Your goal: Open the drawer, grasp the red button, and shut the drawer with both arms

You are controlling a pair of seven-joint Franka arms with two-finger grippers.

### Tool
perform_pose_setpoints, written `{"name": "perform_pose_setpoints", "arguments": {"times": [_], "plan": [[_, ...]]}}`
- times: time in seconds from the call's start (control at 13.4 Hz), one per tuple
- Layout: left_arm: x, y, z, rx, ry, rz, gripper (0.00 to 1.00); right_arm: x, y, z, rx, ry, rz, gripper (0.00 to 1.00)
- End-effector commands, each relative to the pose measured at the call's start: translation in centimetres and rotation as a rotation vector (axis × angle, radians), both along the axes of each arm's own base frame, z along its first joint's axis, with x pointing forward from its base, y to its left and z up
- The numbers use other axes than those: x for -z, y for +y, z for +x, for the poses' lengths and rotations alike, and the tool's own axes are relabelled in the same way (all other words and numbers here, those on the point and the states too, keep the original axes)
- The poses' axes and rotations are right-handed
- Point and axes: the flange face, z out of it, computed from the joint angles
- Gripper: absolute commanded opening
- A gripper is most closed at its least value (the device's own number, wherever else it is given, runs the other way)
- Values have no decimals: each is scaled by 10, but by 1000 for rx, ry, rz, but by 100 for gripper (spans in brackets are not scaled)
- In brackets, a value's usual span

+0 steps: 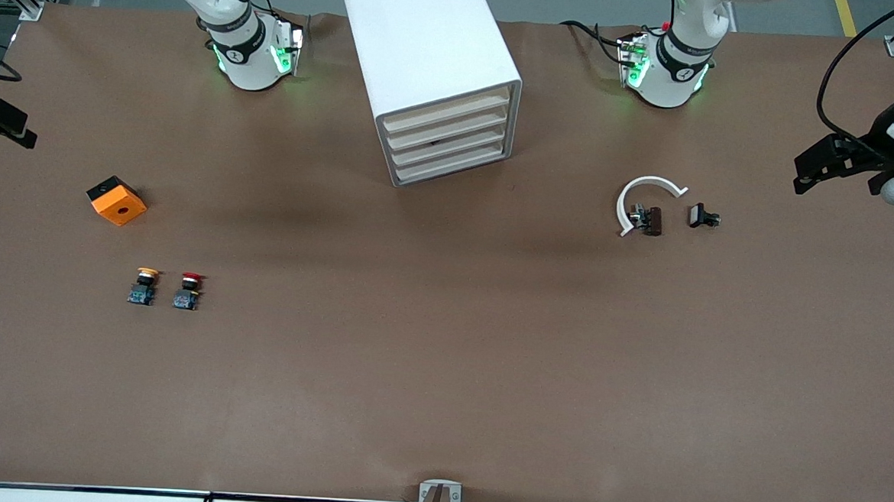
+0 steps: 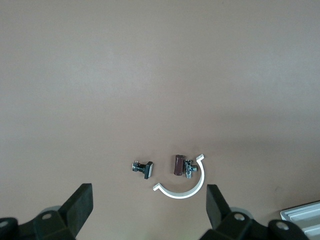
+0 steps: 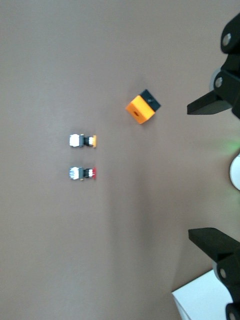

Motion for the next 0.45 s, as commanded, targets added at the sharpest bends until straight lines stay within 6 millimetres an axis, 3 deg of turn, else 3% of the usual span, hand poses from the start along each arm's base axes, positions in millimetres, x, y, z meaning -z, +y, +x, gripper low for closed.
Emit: {"name": "perform_pose_setpoints", "arguments": {"times": [0.0, 0.37], "plan": [[-4, -2, -1, 12, 18, -11, 100, -6, -3, -11, 19, 27, 17, 100], [-4, -2, -1, 4, 23, -52, 100, 0, -2, -29, 17, 24, 19, 100]]}}
